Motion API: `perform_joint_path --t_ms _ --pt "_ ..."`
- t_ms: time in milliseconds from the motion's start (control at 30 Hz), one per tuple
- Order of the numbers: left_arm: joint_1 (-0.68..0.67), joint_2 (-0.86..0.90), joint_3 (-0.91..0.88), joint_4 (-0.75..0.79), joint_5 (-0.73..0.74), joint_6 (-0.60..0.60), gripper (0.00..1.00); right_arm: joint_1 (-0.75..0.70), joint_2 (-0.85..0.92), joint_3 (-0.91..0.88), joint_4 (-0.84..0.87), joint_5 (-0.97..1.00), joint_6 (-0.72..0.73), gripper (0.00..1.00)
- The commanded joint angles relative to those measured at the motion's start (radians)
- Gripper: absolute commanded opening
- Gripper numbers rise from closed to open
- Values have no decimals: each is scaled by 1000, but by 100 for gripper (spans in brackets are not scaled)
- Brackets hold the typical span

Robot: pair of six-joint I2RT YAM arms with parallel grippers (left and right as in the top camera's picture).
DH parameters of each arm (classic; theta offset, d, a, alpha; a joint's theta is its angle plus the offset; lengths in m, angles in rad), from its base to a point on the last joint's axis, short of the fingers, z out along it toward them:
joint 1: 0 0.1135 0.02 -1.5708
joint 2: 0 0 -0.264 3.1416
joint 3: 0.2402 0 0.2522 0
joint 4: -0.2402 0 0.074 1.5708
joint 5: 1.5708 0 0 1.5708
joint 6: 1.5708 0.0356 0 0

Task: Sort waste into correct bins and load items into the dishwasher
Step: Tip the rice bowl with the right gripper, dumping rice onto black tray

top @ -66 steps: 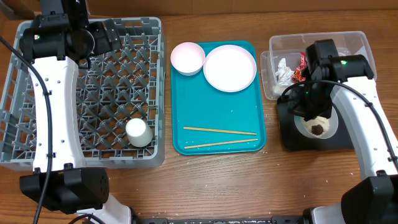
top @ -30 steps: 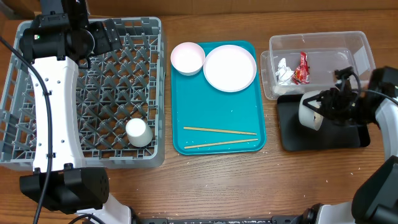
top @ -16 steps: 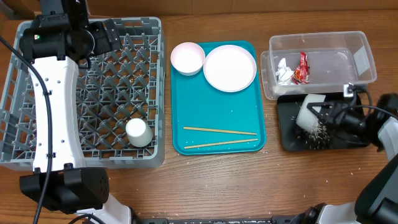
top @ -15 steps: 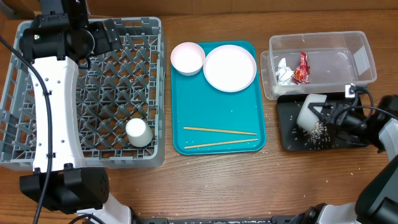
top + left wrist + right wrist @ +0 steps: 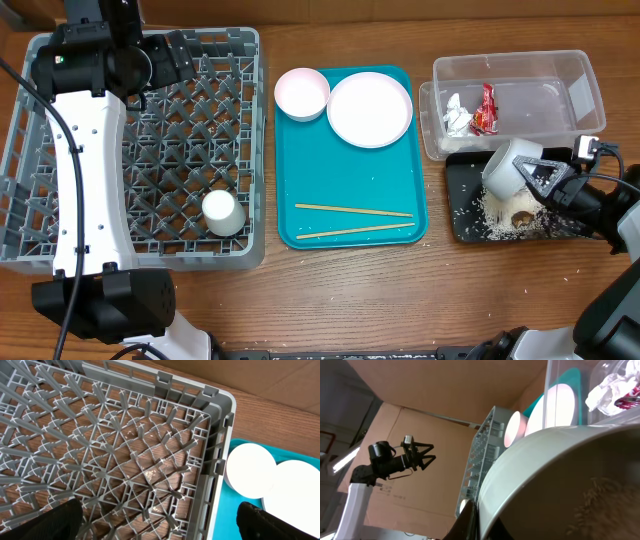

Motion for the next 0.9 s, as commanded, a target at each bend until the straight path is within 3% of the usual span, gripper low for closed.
perform_joint_path --t_ms 0,533,867 --pt "5 9 0 0 -3 -11 100 -6 0 -6 5 -57 18 4" --pt "5 9 0 0 -4 -11 100 -89 0 -6 43 -56 256 4" --pt "4 9 0 0 -4 -11 100 -98 0 -6 57 -57 271 4"
